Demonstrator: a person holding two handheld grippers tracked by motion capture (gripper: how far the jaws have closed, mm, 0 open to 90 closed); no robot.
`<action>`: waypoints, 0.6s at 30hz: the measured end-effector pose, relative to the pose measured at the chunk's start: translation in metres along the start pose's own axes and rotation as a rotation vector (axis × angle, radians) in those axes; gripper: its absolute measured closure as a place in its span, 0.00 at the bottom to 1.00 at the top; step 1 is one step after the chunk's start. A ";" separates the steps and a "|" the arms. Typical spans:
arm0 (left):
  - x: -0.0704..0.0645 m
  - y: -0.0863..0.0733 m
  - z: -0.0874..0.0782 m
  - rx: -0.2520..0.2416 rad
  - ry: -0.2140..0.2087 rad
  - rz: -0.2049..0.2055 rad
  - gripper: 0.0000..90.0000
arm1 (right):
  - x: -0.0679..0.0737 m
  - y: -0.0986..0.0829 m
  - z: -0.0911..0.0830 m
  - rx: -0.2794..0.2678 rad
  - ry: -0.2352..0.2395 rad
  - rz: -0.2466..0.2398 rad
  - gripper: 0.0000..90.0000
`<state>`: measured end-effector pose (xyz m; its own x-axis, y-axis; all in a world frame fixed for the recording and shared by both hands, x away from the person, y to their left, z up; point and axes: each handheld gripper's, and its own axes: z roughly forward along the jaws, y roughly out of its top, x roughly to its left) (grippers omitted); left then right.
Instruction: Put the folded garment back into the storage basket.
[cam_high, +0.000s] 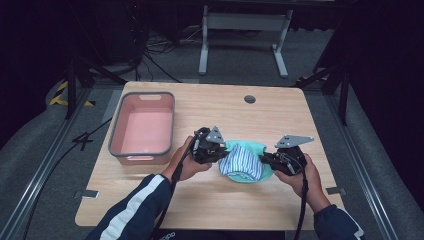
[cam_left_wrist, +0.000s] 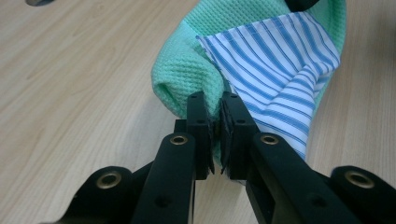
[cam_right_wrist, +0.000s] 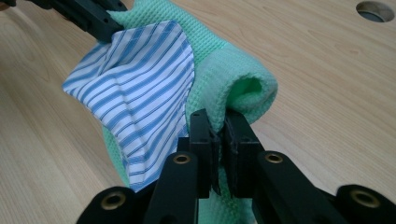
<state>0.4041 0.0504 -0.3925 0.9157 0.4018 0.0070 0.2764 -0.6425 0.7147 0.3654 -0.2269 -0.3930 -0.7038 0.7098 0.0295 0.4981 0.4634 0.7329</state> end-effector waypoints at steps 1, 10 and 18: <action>0.001 0.000 -0.003 0.002 0.003 -0.001 0.93 | 0.001 0.002 0.000 0.000 0.002 -0.002 0.92; 0.010 0.000 -0.024 -0.007 0.032 -0.003 0.93 | 0.011 0.027 0.002 -0.003 -0.005 -0.042 0.92; 0.017 -0.003 -0.042 -0.023 0.056 -0.019 0.93 | 0.016 0.045 0.006 -0.021 0.011 -0.066 0.92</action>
<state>0.4070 0.0861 -0.3650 0.8923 0.4504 0.0320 0.2864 -0.6192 0.7311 0.3792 -0.1915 -0.3633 -0.7402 0.6723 -0.0121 0.4398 0.4977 0.7476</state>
